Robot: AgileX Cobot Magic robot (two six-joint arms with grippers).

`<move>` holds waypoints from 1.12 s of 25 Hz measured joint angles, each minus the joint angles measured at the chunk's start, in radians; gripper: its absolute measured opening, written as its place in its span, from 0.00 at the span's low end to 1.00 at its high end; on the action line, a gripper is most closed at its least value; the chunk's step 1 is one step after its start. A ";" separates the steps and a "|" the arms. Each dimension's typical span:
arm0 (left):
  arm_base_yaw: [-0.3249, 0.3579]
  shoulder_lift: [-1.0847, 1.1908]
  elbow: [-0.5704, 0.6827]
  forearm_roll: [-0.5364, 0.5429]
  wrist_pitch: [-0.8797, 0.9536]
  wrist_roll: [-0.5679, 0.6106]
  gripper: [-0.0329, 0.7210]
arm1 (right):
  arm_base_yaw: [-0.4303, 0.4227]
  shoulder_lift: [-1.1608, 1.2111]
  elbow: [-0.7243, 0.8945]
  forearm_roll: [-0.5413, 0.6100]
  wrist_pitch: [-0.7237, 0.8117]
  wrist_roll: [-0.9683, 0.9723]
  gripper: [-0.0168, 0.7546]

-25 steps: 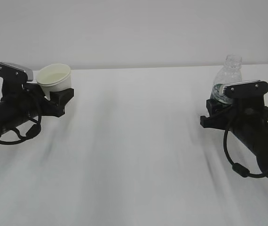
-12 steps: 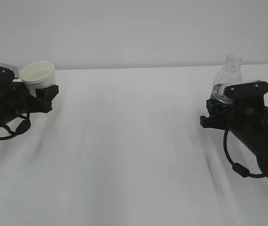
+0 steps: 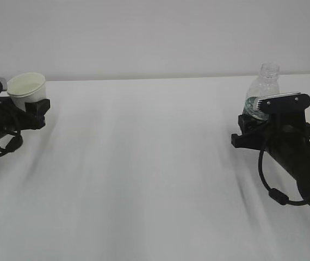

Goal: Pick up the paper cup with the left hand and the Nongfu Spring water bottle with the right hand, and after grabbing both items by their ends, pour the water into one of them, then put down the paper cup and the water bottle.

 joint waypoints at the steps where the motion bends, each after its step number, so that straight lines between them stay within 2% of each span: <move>1: 0.005 0.005 0.000 -0.008 0.000 0.004 0.68 | 0.000 0.000 0.000 0.000 0.000 0.000 0.57; 14: 0.010 0.162 0.000 -0.048 -0.116 0.041 0.68 | 0.000 0.009 0.000 -0.011 0.000 0.002 0.57; 28: 0.010 0.168 0.000 -0.077 -0.125 0.045 0.69 | 0.000 0.011 0.000 -0.019 0.000 0.002 0.57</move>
